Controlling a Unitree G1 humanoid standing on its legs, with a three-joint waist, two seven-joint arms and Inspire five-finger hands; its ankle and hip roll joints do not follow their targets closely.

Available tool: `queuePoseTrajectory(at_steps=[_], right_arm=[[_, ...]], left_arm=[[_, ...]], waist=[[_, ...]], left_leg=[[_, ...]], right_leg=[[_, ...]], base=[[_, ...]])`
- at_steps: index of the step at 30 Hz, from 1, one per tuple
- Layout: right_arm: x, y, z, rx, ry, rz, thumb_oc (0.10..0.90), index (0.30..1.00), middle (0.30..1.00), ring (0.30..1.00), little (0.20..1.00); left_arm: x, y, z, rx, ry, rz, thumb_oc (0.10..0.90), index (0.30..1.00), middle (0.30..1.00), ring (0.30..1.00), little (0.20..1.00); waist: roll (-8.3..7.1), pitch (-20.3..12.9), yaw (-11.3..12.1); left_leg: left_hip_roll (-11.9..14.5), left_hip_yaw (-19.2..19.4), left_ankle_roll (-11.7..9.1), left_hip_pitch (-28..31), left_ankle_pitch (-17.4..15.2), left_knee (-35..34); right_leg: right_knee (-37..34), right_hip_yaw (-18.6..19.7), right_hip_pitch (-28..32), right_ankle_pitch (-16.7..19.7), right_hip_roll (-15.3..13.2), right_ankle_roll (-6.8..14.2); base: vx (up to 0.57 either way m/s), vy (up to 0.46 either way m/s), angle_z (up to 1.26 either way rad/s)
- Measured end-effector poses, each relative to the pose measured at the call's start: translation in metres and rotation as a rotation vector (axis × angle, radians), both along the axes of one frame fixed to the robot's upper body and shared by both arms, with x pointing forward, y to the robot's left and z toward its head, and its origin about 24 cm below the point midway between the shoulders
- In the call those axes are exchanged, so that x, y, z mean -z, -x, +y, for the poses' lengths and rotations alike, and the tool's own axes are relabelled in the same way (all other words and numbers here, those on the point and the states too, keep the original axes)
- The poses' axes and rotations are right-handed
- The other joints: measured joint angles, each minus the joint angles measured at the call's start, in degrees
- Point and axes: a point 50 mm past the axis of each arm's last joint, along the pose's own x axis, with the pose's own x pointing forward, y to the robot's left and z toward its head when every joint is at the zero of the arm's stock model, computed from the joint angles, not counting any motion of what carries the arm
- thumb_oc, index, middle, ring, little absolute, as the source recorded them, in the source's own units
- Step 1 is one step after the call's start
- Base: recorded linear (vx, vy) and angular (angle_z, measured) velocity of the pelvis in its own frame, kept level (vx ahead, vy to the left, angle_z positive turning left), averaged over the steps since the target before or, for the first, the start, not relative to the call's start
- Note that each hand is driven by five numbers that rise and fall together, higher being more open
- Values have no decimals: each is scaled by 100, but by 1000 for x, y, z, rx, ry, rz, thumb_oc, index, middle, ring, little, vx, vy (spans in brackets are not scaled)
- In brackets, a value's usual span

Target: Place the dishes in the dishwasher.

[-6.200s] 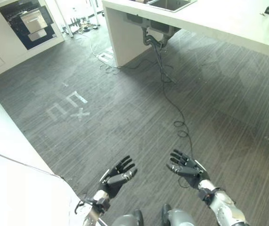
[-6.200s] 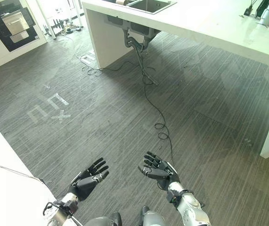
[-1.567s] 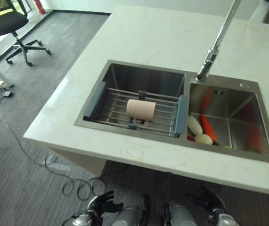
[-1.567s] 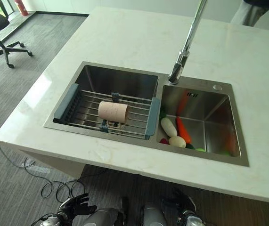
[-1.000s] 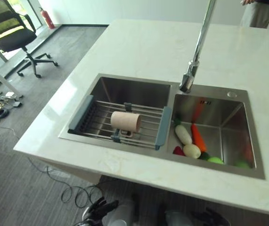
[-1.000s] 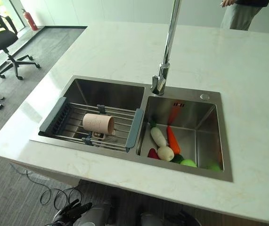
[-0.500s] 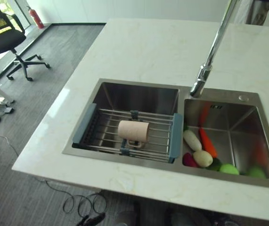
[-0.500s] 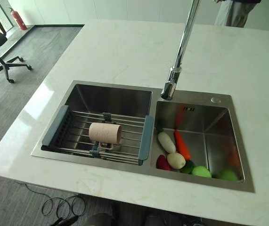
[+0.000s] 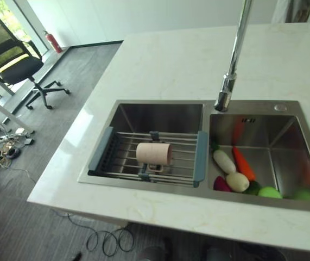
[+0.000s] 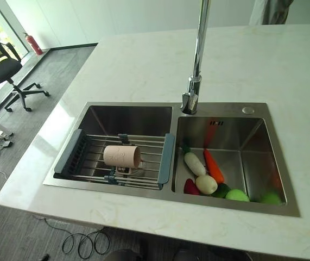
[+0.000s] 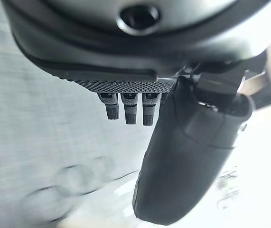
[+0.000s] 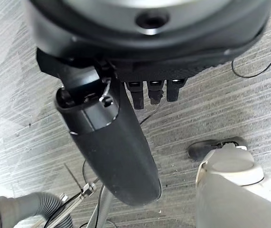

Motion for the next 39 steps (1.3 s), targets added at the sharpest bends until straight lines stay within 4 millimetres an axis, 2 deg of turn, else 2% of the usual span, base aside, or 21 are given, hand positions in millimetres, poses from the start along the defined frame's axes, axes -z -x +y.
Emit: queuePoseTrajectory(at_steps=[1,2,3,5,7,9,10,11,14,17,18,19,20,22,24,26,28,30,31,34,39], right_arm=[[0,2,-1,17,2,2,800,900,900,900,900],[0,7,-3,42,5,7,800,900,900,900,900],[0,10,-4,71,2,2,800,900,900,900,900],[-1,11,-6,85,6,-1,800,900,900,900,900],[-1,10,-6,90,7,-11,800,900,900,900,900],[0,10,-4,70,6,0,800,900,900,900,900],[0,10,-4,60,13,5,800,900,900,900,900],[-1,3,-2,47,18,4,800,900,900,900,900],[1,-6,5,4,0,7,800,900,900,900,900],[2,-15,12,23,-30,-20,800,900,900,900,900],[4,-12,15,33,-34,-9,800,900,900,900,900],[7,-10,19,40,-44,2,800,900,900,900,900],[11,-9,29,44,-70,11,800,900,900,900,900],[16,-1,36,70,-95,33,800,900,900,900,900],[17,3,37,85,-99,44,800,900,900,900,900],[20,20,35,130,-107,80,800,900,900,900,900],[21,24,36,132,-112,91,800,900,900,900,900],[20,21,35,132,-109,73,800,900,900,900,900],[19,21,34,143,-110,68,800,900,900,900,900],[19,25,33,158,-116,73,800,900,900,900,900],[19,21,32,154,-116,62,800,900,900,900,900]], left_arm=[[-14,-4,14,12,-91,5,800,900,900,900,900],[-41,-12,39,38,-253,39,800,900,900,900,900],[-73,-16,66,70,-446,106,800,900,900,900,900],[-152,-16,115,63,-829,210,800,900,900,900,900],[-219,-20,136,-1,-1122,248,800,900,900,900,900],[-301,-33,140,-27,-1481,277,800,900,900,900,900],[-329,-41,135,-39,-1603,250,800,900,900,900,900],[-351,-50,126,-23,-1692,172,800,900,900,900,900],[-379,-76,99,121,-1814,-23,800,900,900,900,900],[-376,-116,52,518,-1832,-213,800,900,900,900,900],[-373,-131,30,644,-1796,-292,800,900,900,900,900],[-369,-145,9,779,-1766,-362,800,900,900,900,900],[-361,-157,-17,996,-1740,-394,800,900,900,900,900],[-354,-173,-37,1190,-1634,-433,800,900,900,900,900],[-344,-180,-42,1304,-1543,-404,800,900,900,900,900],[-332,-196,-49,1375,-1368,-435,800,900,900,900,900],[-316,-211,-60,1448,-1259,-428,800,900,900,900,900],[-291,-224,-72,1610,-1117,-341,800,900,900,900,900],[-283,-225,-74,1660,-1080,-304,800,900,900,900,900],[-252,-228,-77,1818,-914,-160,800,900,900,900,900],[-244,-228,-73,1840,-840,-96,800,900,900,900,900]], waist=[[-5,3,61],[3,3,129],[-4,3,145],[-7,-1,158],[23,-22,234],[-14,-52,347],[4,-90,379],[46,-176,379],[52,-344,313],[33,-380,238],[5,-386,243],[-57,-400,254],[-167,-430,151],[-330,-445,83],[-391,-440,-74],[-373,-438,-112],[-306,-432,-287],[-212,-410,-427],[-184,-404,-499],[-113,-365,-510],[-121,-299,-487]], left_leg=[[0,-26,-4,-10,2,3],[12,-45,-22,-13,15,-6],[27,-71,-44,-24,29,-5],[42,-87,-61,-33,36,-2],[52,-73,-67,-38,32,2],[67,-62,-85,-39,20,13],[63,-59,-85,-39,20,15],[62,-51,-84,-39,20,15],[76,-16,-89,-23,18,17],[95,-19,-101,27,17,25],[99,-24,-109,24,20,27],[112,-24,-117,25,24,28],[151,-3,-148,19,22,30],[187,24,-171,17,12,47],[206,72,-174,5,-17,81],[220,187,-152,22,-54,101],[245,241,-147,33,-58,100],[284,376,-144,89,-60,77],[284,392,-144,100,-60,65],[287,468,-145,175,-58,-16],[271,480,-140,241,-60,-86]], right_leg=[[19,-24,-6,-14,0,-14],[29,-41,-15,-54,4,-9],[30,-64,-15,-66,22,-16],[34,-102,-16,-90,29,-38],[35,-135,-18,-91,15,-37],[36,-175,-20,-89,9,-35],[35,-170,-21,-80,9,-20],[35,-166,-23,-57,5,18],[33,-147,-22,-53,21,29],[31,-149,23,-53,46,34],[30,-152,29,-53,52,36],[27,-150,30,-53,65,35],[22,-137,7,-46,98,42],[12,-119,12,-40,134,36],[1,-65,-13,-26,155,48],[-16,10,-32,8,174,51],[-99,89,-21,68,210,69],[-153,188,-29,130,259,66],[-155,191,-31,131,257,69],[-151,242,-28,134,257,68],[-213,253,42,187,252,27]], base=[[-40,-37,7],[-35,-33,10],[-21,-32,9],[-18,-59,3],[-13,-65,-4],[-4,-47,-5],[4,-42,-1],[11,-50,-2],[14,-46,-5],[5,-48,-1],[-27,-34,1],[9,-56,-5],[-12,-48,-8],[10,-37,-14],[23,-27,-17],[21,-25,-24],[14,-13,-28],[8,13,-30],[16,16,-15],[14,16,-13],[0,0,0]])
